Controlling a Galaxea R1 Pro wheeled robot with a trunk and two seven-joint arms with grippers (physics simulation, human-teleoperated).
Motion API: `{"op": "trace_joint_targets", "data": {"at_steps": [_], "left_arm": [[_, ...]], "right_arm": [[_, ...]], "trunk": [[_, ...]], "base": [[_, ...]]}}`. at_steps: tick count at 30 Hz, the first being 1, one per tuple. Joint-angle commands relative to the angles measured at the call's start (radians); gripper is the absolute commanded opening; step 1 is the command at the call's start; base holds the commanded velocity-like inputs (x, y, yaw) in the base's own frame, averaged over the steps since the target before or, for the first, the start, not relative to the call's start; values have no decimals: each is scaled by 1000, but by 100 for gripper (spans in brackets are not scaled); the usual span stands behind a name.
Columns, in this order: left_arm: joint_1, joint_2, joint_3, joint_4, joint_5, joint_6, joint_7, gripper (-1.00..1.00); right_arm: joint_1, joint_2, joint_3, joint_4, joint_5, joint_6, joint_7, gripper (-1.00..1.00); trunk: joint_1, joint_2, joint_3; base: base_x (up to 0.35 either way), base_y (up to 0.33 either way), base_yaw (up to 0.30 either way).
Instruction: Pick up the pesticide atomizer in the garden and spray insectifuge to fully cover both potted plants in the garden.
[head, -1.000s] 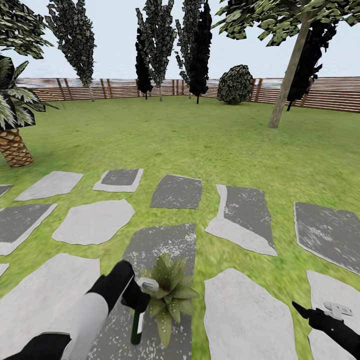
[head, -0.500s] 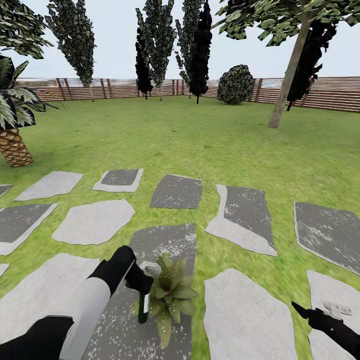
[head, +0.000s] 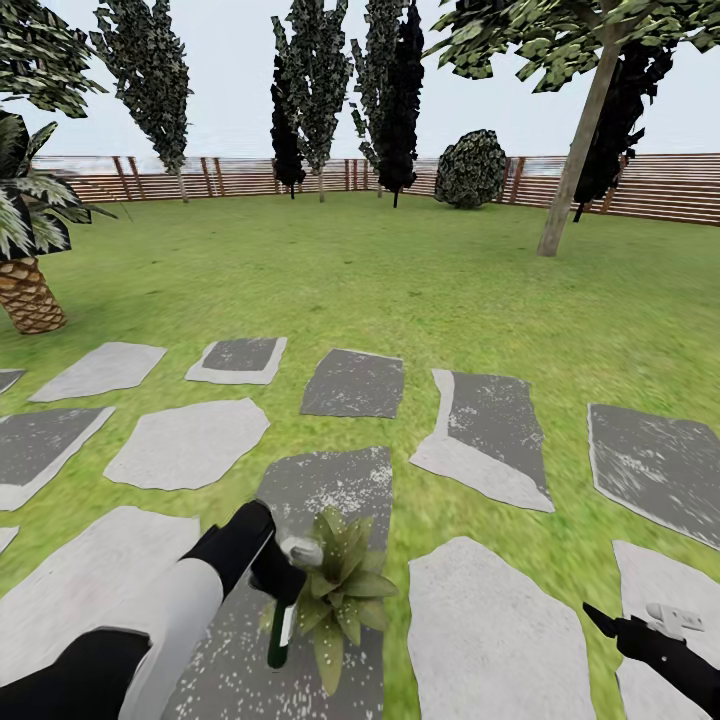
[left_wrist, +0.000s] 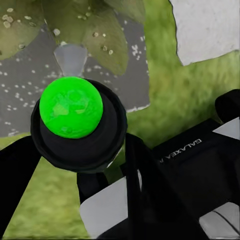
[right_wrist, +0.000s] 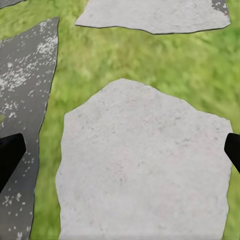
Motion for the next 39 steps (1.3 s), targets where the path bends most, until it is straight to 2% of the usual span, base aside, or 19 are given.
{"op": "trace_joint_targets", "data": {"at_steps": [1, 6, 7, 9, 12, 13, 15, 18, 27, 39], "left_arm": [[0, 0, -11, 14, -9, 1, -11, -100], [11, 3, -16, 58, -8, -5, -9, -100], [12, 3, -17, 105, -8, -13, -8, -100], [12, 2, -17, 138, -8, -20, -6, -100], [21, 2, -17, 172, -7, -54, -5, -100], [37, 2, -16, 179, -5, -84, -4, -100], [63, 2, -15, 183, -4, -107, -3, -100], [75, 2, -14, 183, -2, -115, -3, -100], [76, 2, -13, 180, -1, -116, -3, -100], [76, 2, -13, 180, -1, -116, -3, -100]], "right_arm": [[-2, 0, -6, -1, 5, 5, 8, 100], [-2, -2, -9, 0, 1, 5, 6, 100], [-2, -3, -10, -1, 1, 5, 6, 100], [-2, -3, -10, -1, 1, 5, 6, 100], [-2, -3, -10, -1, 0, 5, 6, 100], [-2, -3, -10, -1, 0, 5, 6, 100], [-2, -3, -11, -1, 0, 5, 6, 100], [-2, -3, -11, -1, 0, 5, 6, 100], [-2, -3, -11, -1, 0, 5, 6, 100], [-2, -3, -11, -1, 0, 5, 6, 100]], "trunk": [[0, 0, -1], [0, 0, -1], [0, 0, -1], [0, 0, -1], [0, 0, -1], [0, 0, -1], [0, 0, -1], [0, 0, -1], [0, 0, -1], [0, 0, -1]], "base": [[0, 0, 0], [0, 0, 0], [0, 0, 0], [0, 0, 0], [0, 0, 5], [0, 0, 121], [0, 0, 201], [0, -20, 259], [0, -270, 273], [0, -321, 109]]}}
